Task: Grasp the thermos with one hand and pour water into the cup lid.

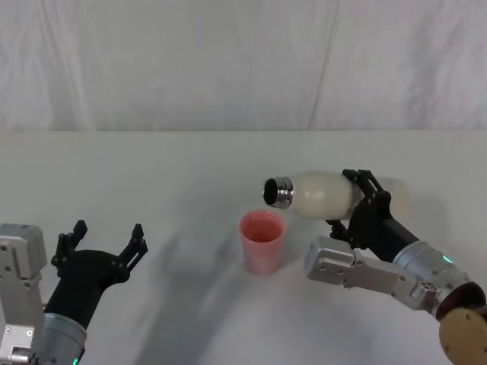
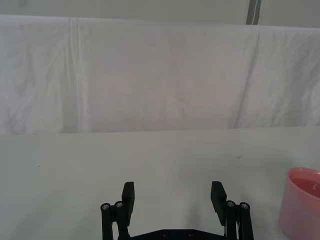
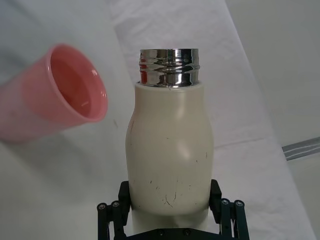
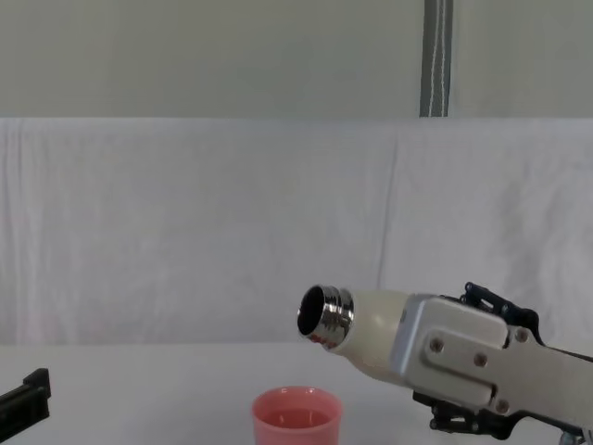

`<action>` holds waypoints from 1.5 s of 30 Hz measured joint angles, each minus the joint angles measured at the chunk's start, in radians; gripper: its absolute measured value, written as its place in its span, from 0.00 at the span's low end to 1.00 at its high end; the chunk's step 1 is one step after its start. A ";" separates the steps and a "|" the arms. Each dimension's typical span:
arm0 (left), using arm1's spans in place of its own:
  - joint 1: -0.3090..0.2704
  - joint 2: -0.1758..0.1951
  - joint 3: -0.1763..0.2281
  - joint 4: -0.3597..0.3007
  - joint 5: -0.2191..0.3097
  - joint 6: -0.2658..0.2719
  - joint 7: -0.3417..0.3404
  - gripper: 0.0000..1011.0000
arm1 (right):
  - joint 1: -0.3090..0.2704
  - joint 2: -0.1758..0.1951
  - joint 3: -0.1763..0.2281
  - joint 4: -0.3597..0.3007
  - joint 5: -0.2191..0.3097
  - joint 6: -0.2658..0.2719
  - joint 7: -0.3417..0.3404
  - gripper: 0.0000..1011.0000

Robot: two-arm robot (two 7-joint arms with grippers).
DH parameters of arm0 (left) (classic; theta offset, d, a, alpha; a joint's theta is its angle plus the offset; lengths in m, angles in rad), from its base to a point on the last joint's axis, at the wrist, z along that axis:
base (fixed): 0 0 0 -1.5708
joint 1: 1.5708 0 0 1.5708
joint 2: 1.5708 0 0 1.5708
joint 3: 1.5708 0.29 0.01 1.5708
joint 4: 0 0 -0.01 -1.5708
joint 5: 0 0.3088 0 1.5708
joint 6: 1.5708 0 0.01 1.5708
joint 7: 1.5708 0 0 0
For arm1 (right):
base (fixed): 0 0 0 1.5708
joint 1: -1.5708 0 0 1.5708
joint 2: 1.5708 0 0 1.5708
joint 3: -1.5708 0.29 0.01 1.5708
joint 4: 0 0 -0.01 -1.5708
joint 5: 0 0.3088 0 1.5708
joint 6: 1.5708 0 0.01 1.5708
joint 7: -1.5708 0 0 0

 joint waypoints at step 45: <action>0.000 0.000 0.000 0.000 0.000 0.000 0.000 0.99 | 0.028 0.017 -0.053 0.040 -0.133 0.030 -0.044 0.94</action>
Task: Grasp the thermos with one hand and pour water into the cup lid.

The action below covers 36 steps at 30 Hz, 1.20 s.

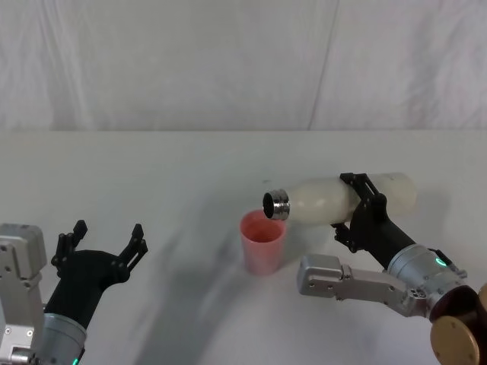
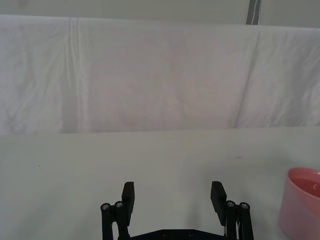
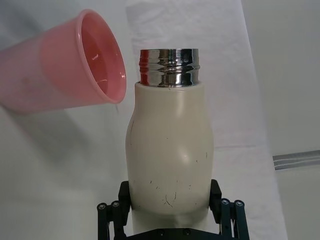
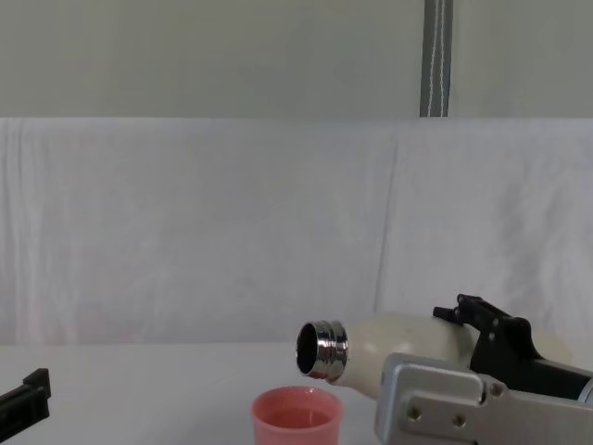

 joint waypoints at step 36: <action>0.000 0.000 0.000 0.000 0.000 0.000 0.000 0.99 | 0.042 0.019 -0.027 0.016 -0.051 -0.004 -0.009 0.94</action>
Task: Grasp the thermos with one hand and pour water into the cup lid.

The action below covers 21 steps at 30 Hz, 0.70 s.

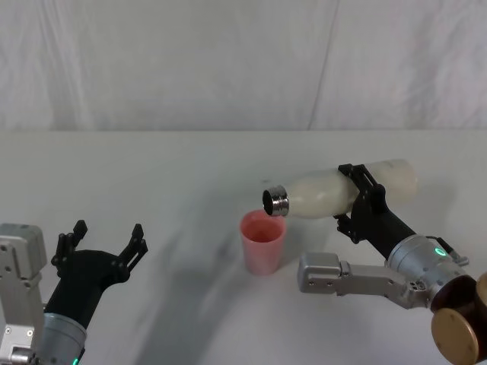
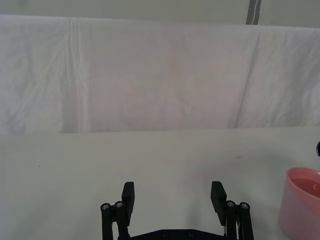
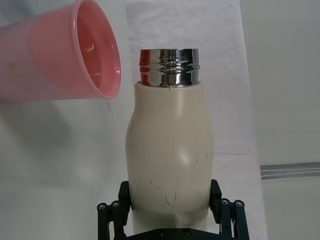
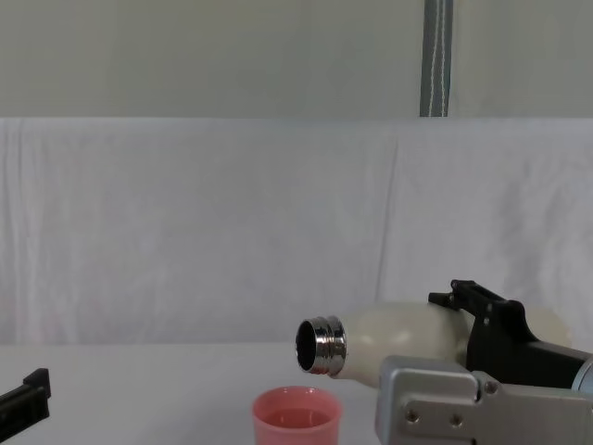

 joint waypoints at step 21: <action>0.000 0.000 0.000 0.000 0.000 0.000 0.000 0.99 | 0.012 0.015 -0.015 -0.002 -0.022 -0.004 -0.002 0.94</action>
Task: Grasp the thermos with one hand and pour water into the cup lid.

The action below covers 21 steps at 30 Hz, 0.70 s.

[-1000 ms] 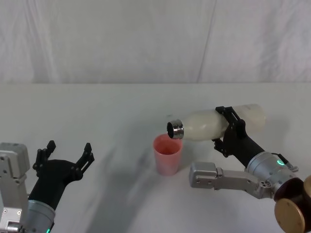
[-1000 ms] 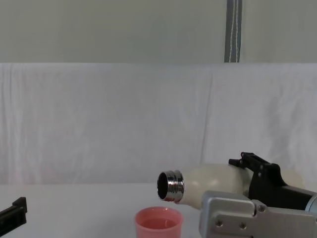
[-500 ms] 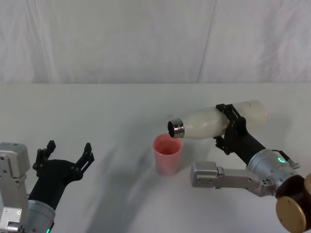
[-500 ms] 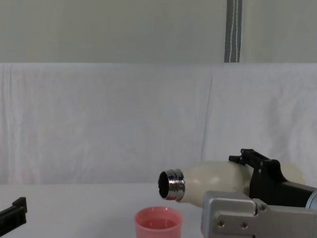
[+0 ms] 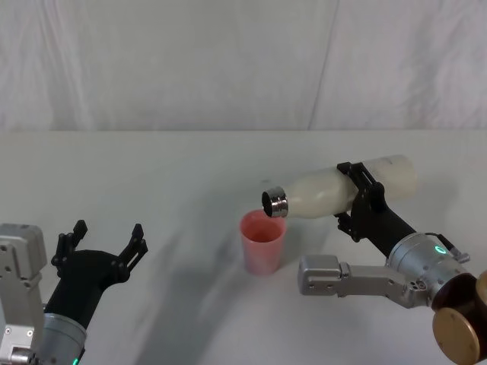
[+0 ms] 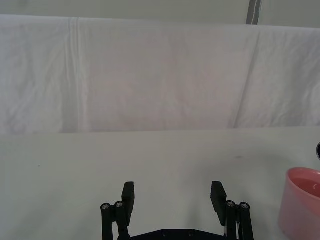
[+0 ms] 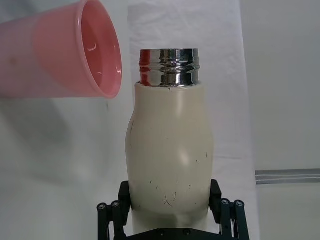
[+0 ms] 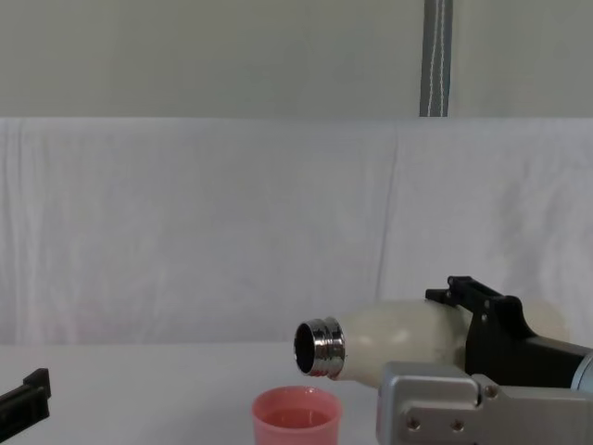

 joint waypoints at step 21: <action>0.000 0.000 0.000 0.000 0.000 0.000 0.000 0.99 | 0.008 0.006 -0.016 -0.003 -0.025 0.010 0.001 0.94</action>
